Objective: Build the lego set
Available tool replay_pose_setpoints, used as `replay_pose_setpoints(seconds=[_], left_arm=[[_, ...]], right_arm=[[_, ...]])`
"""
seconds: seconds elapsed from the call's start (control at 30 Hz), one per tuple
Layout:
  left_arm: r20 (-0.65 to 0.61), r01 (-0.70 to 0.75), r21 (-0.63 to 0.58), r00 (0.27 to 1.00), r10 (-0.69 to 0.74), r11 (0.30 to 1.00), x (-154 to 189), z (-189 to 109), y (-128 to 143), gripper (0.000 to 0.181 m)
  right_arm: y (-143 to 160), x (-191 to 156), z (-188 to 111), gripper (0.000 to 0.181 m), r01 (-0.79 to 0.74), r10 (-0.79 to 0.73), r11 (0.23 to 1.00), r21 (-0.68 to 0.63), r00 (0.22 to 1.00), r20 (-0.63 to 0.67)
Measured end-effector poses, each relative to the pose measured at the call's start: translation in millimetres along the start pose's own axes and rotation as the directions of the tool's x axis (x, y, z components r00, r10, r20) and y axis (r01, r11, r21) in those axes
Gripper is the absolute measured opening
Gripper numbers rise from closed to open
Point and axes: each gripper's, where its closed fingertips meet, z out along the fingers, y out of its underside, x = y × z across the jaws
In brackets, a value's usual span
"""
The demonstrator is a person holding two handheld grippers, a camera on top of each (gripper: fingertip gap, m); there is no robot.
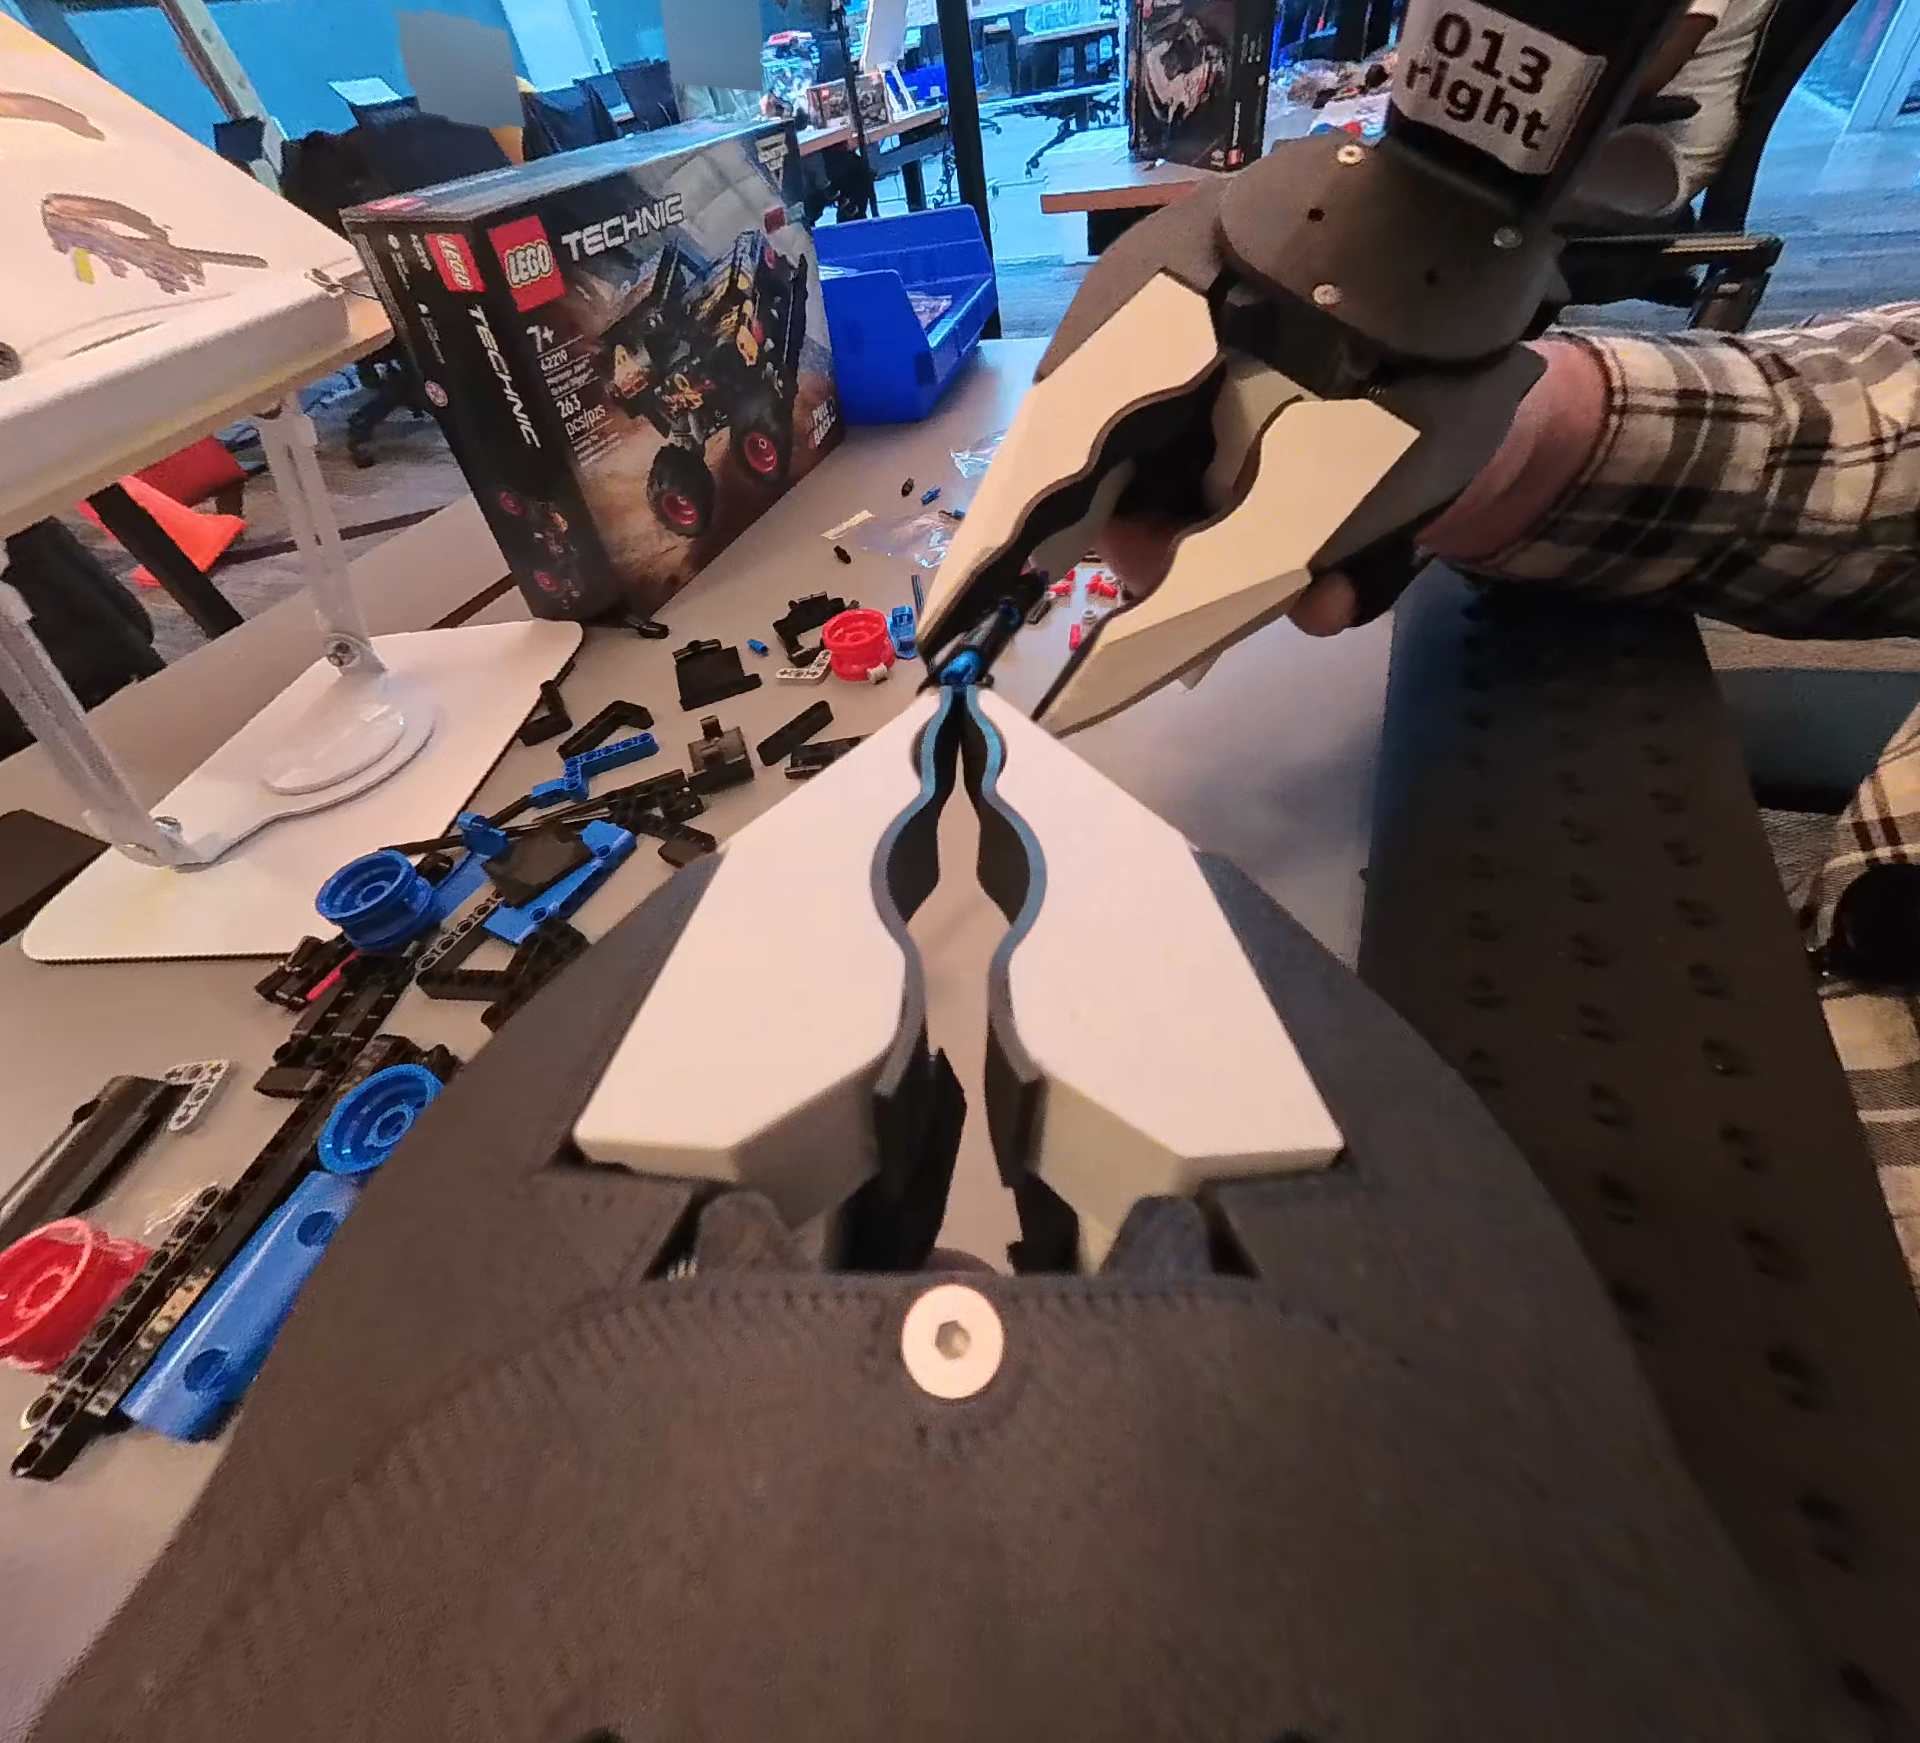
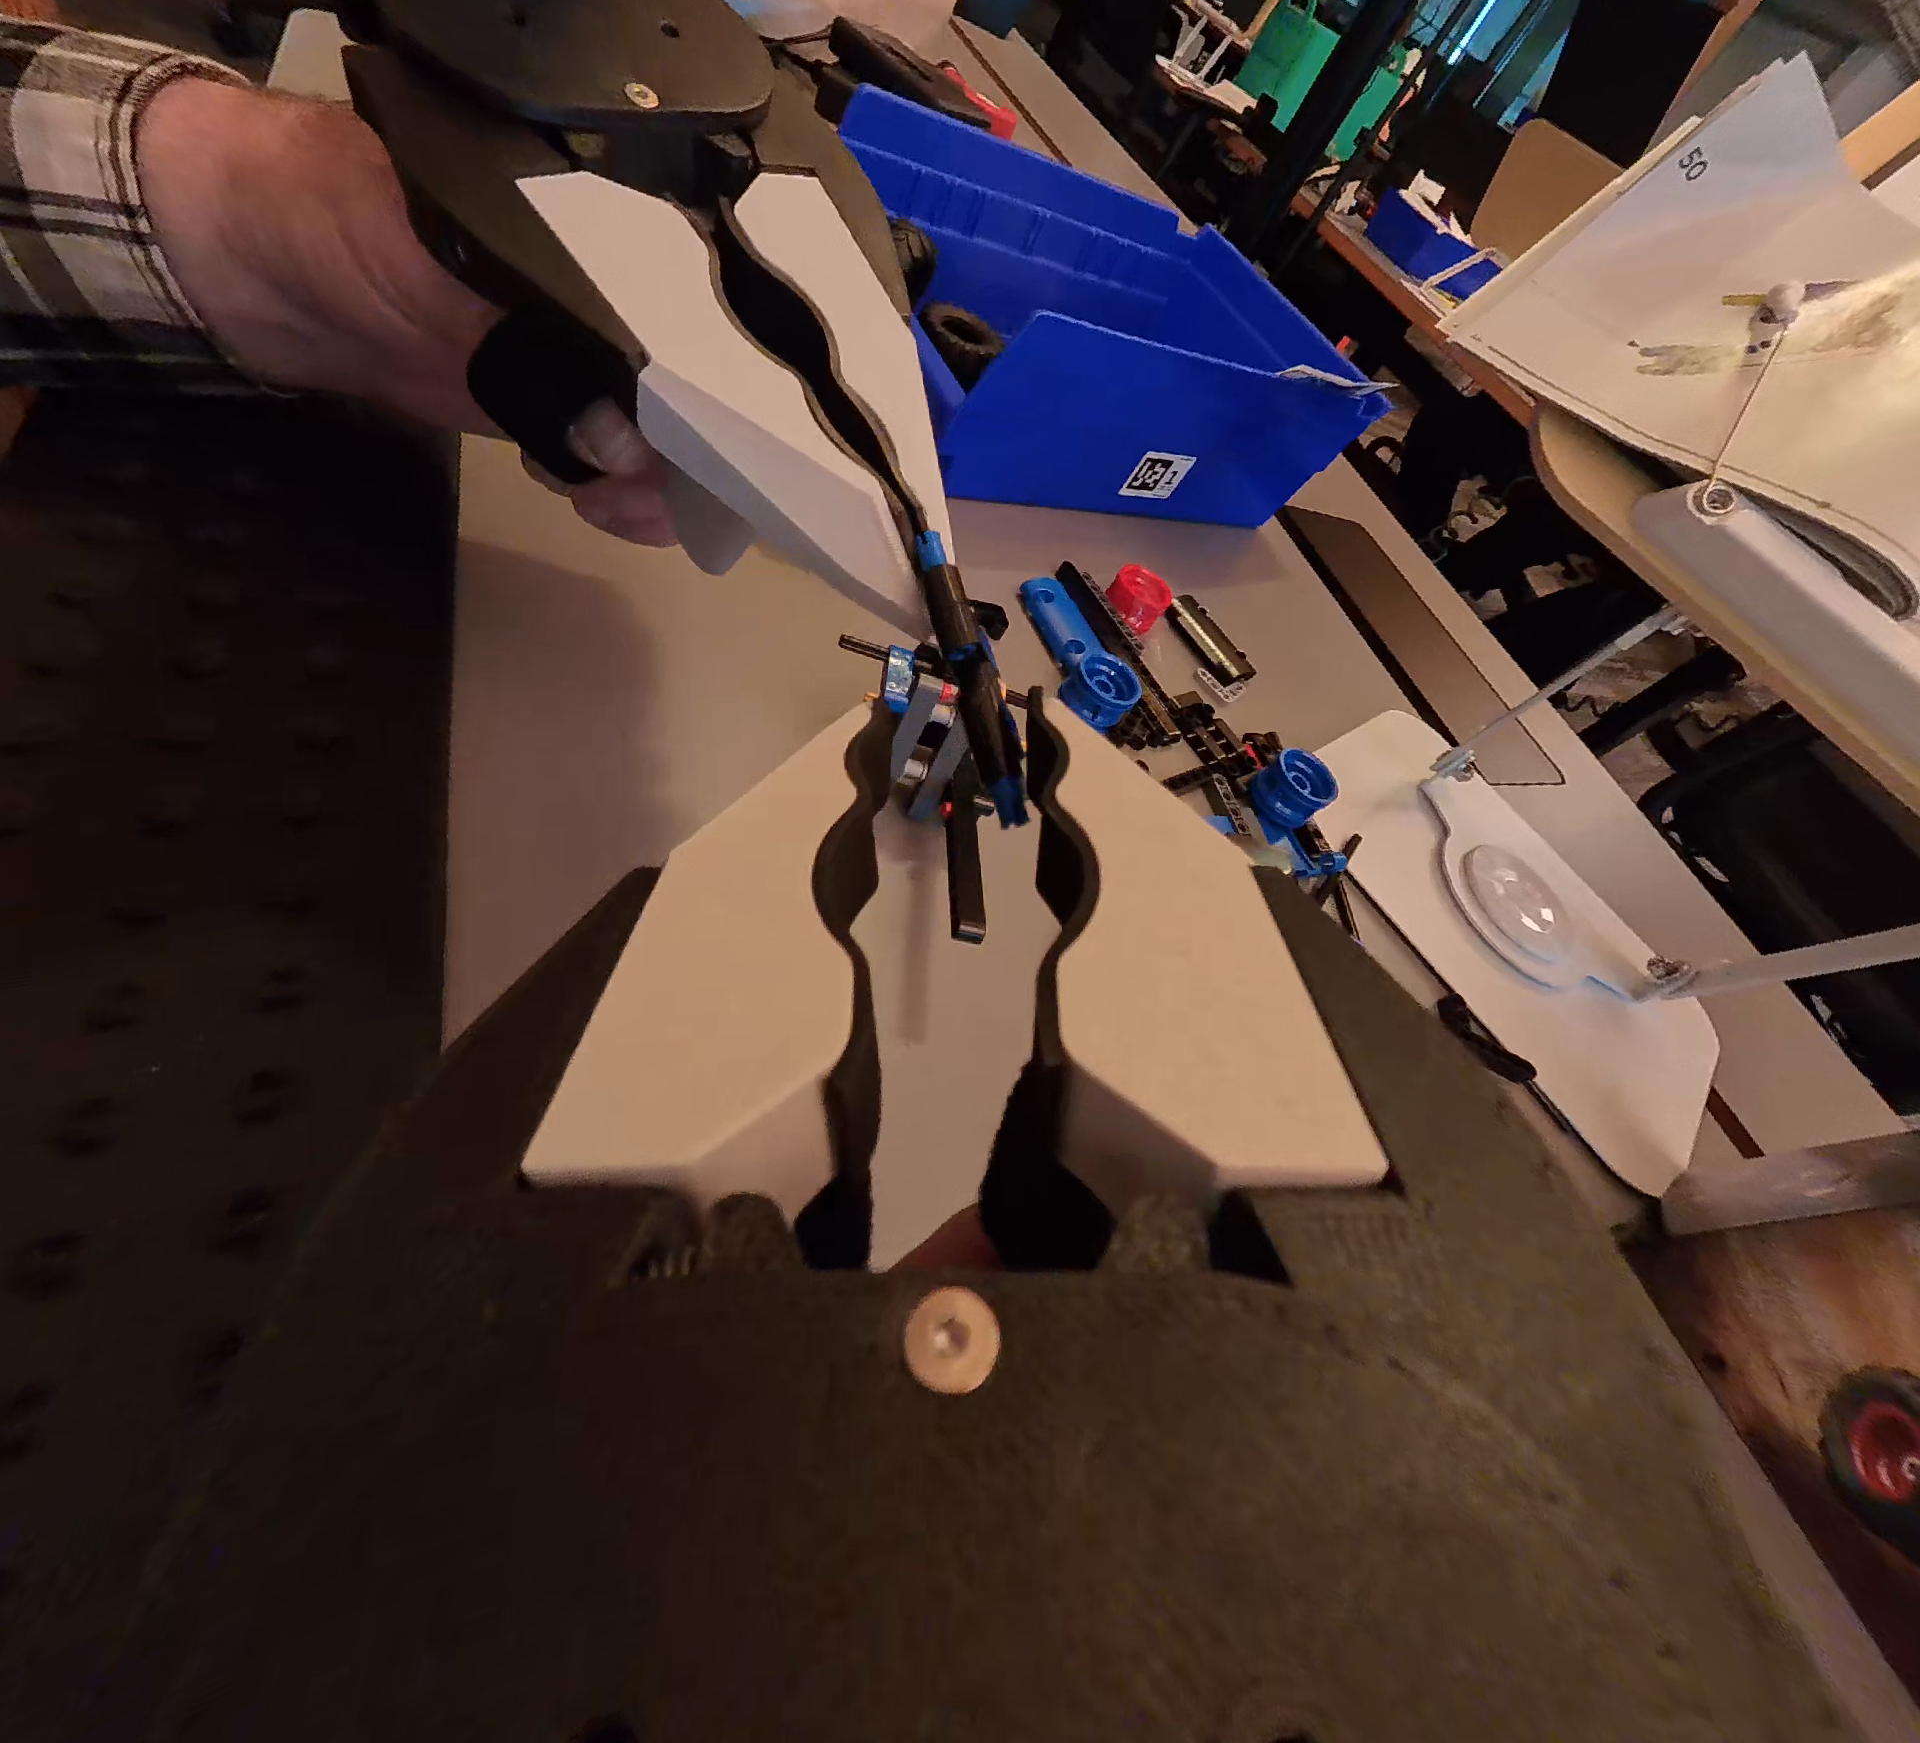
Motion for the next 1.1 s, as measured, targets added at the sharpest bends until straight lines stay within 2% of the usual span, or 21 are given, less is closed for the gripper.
replay_pose_setpoints(seconds=[0.07, 0.13, 0.3, 0.43, 0.53, 0.7, 0.8, 0.93, 1.1], left_arm=[[-0.009, 0.011, 0.003, 1.0, -0.011, 1.0, 0, 0, 0, 0.0], [-0.045, 0.04, 0.012, 0.998, -0.039, 0.999, 4, 0, -1, 0.0], [-0.058, 0.067, 0.008, 0.996, -0.066, 0.998, 5, 0, -1, 0.0], [0.009, 0.013, -0.048, 1.0, -0.012, 0.999, -8, -7, 2, 0.029], [0.093, -0.025, -0.176, 0.995, 0.042, 0.984, -31, -19, 16, 0.05], [0.093, 0.102, -0.37, 0.993, -0.072, 0.924, -45, -31, 52, 0.074], [0.086, 0.135, -0.461, 0.991, -0.108, 0.877, -38, -28, 76, 0.078], [0.072, 0.124, -0.559, 0.992, -0.101, 0.82, -24, -25, 103, 0.074], [0.021, 0.098, -0.561, 0.994, -0.104, 0.822, -1, -18, 104, 0.066]], right_arm=[[0, 1, -1, 0.02, -0.018, 0.018, 1.0, 0.009, 1.0, 0.004], [-1, 3, -2, 0.008, -0.01, 0.01, 1.0, 0.013, 1.0, -0.005], [2, 2, -3, 0.006, 0.022, -0.022, 1.0, 0.002, 1.0, -0.016], [9, 9, -4, 0.004, -0.017, 0.017, 1.0, -0.01, 1.0, -0.024], [14, 15, -7, 0.004, -0.06, 0.06, 0.998, -0.013, 0.998, -0.028], [25, 25, -9, 0.004, -0.1, 0.098, 0.994, -0.04, 0.994, -0.046], [32, 27, -9, 0.004, -0.113, 0.11, 0.992, -0.064, 0.993, -0.048], [39, 28, -9, 0.004, -0.122, 0.119, 0.989, -0.083, 0.992, -0.046], [44, 29, -9, 0.004, -0.129, 0.125, 0.987, -0.099, 0.991, -0.046]])
